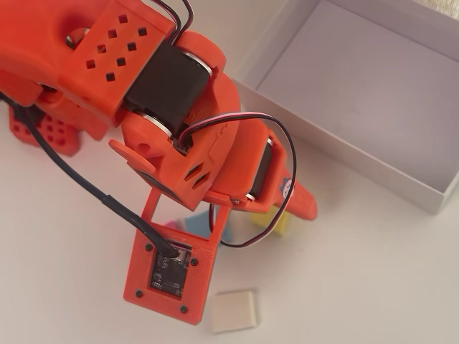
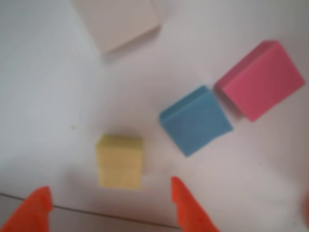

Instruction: Grasp the yellow cuboid and put it in the bin.

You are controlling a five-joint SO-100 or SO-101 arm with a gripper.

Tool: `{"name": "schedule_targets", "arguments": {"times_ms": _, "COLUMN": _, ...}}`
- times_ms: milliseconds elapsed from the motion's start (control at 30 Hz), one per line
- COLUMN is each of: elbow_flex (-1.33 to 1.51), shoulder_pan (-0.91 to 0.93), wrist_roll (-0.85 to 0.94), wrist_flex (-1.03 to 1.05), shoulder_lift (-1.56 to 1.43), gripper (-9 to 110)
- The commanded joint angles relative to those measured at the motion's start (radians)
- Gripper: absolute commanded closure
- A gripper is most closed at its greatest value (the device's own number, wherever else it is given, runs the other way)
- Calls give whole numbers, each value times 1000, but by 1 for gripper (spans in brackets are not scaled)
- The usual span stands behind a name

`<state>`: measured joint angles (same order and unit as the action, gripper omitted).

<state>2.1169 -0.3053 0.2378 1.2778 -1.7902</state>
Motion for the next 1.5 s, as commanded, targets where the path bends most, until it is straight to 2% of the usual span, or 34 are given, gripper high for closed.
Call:
{"name": "schedule_targets", "arguments": {"times_ms": 0, "elbow_flex": -6, "shoulder_pan": -5, "wrist_roll": -9, "wrist_flex": -21, "shoulder_lift": 20, "gripper": 69}}
{"name": "schedule_targets", "arguments": {"times_ms": 867, "elbow_flex": -72, "shoulder_pan": -31, "wrist_roll": -14, "wrist_flex": -74, "shoulder_lift": 201, "gripper": 69}}
{"name": "schedule_targets", "arguments": {"times_ms": 1467, "elbow_flex": -98, "shoulder_pan": -26, "wrist_roll": -5, "wrist_flex": -67, "shoulder_lift": 253, "gripper": 86}}
